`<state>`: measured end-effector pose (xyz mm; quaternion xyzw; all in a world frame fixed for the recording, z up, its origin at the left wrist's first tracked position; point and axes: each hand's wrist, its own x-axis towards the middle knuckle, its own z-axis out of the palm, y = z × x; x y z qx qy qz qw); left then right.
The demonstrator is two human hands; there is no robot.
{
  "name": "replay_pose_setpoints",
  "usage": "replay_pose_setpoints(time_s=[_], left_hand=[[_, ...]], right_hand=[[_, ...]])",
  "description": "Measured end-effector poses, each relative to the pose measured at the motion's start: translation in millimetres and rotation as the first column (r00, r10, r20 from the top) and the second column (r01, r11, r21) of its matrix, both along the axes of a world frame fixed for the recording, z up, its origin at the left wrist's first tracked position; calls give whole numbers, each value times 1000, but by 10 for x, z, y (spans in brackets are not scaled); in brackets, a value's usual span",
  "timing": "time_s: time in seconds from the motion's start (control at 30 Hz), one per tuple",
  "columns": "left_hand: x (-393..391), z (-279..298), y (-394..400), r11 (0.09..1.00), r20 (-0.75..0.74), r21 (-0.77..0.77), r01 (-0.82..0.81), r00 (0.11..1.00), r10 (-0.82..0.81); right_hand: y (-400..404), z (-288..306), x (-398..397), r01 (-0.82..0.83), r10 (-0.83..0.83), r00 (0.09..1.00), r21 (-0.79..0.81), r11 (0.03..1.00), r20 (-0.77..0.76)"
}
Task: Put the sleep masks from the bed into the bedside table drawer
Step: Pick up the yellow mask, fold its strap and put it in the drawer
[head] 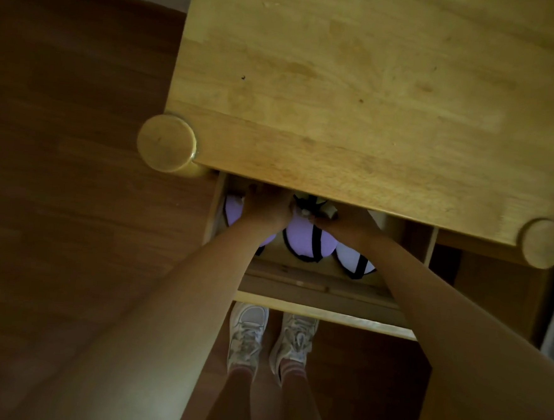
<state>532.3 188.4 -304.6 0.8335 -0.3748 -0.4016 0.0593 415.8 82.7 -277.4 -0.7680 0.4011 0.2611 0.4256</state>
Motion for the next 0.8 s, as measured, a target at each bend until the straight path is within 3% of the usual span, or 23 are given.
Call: replay_pose_setpoints(time_s=[0.13,0.33,0.43,0.6,0.7,0.8], left_hand=[[-33,40,2,998,32,38,44,998,-45],[-121,180,148,1000,29,11,28,999,-28],[-187,347,272,996,27,-88,-18,999,20],[-293,694,523,962,156,-265,-63,982,108],[-319,806,751,946,168,-321,44,986,12],[-258,832,957,901,254,-299,313,937,-241]], right_hand=[[25,36,3,-65,64,998,-40,997,-27],[38,142,-92,-129,135,989,-105,986,53],[74,280,-151,-141,152,985,-124,982,87],[197,582,-277,-149,175,968,-147,978,181],[316,762,-410,-193,229,938,-158,968,258],[432,874,-560,-312,362,886,-206,927,288]])
